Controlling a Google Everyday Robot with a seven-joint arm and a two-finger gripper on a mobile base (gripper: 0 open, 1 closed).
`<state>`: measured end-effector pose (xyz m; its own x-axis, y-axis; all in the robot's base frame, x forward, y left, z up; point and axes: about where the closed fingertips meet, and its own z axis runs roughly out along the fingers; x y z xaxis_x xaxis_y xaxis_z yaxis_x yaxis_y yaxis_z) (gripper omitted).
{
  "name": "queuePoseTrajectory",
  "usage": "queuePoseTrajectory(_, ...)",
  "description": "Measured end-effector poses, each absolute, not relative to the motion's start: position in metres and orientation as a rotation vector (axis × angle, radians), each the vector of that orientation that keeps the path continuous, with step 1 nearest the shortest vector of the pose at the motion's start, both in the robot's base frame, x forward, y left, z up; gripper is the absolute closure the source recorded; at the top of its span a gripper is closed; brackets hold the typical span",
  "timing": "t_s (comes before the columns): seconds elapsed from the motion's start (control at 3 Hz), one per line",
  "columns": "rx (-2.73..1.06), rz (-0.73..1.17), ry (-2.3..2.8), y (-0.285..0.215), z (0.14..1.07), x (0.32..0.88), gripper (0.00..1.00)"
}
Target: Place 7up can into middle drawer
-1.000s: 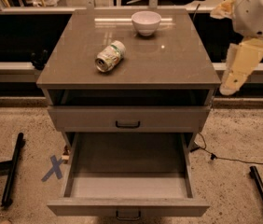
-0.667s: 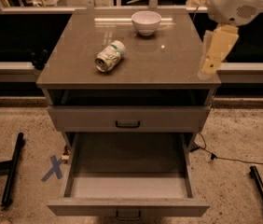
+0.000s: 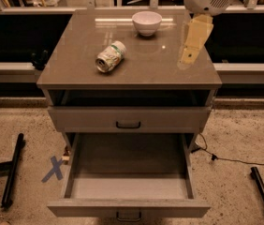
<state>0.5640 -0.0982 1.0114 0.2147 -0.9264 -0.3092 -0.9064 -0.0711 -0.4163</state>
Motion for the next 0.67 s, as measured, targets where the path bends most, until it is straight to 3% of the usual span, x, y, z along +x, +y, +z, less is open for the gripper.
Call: queuePoseTrajectory(0.67,-2.104,-0.251,1.521,-0.096,0.969,0.63,0.0)
